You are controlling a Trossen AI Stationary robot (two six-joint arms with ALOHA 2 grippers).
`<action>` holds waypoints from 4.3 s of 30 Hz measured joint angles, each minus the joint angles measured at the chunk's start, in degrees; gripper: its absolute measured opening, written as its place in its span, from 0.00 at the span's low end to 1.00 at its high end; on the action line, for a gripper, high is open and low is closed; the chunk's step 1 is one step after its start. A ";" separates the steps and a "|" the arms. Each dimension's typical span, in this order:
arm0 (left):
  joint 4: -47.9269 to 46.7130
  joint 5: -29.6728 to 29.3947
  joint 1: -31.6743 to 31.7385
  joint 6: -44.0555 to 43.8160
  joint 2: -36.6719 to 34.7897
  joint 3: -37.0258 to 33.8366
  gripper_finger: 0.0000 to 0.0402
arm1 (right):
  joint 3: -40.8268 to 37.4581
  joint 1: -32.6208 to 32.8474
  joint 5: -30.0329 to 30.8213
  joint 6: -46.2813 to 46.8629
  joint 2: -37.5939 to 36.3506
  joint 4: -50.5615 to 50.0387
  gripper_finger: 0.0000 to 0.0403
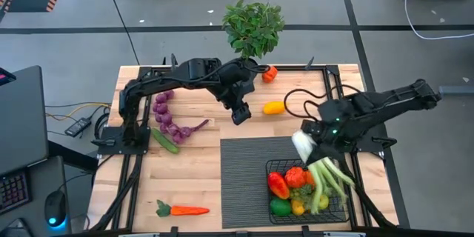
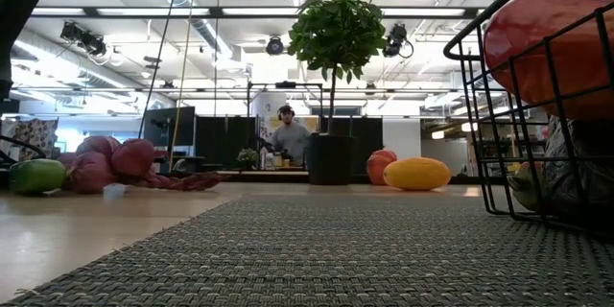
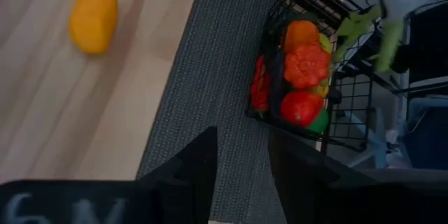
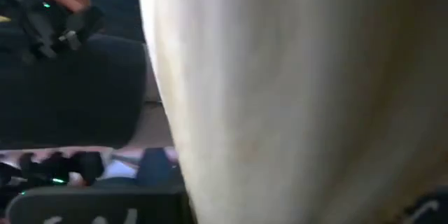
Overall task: Build produce basket
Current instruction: Put the green celery into the black wire basket, then put the orange carrot into the black wire basket
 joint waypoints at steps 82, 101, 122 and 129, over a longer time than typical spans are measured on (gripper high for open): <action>-5.84 -5.00 -1.45 1.26 0.07 -0.04 0.33 | 33.71 17.98 -12.98 -17.67 44.56 -34.36 0.86; -16.28 -8.93 -3.60 0.27 0.07 -0.04 0.33 | 33.71 15.74 2.17 -13.88 43.17 -43.30 0.86; -15.70 -6.11 -25.51 2.07 -5.41 -26.44 0.40 | 33.79 13.93 34.41 6.94 26.14 -35.18 0.86; -3.23 -2.25 -34.30 -11.18 -11.51 -37.74 0.41 | 33.73 14.65 37.49 1.30 27.69 -34.50 0.86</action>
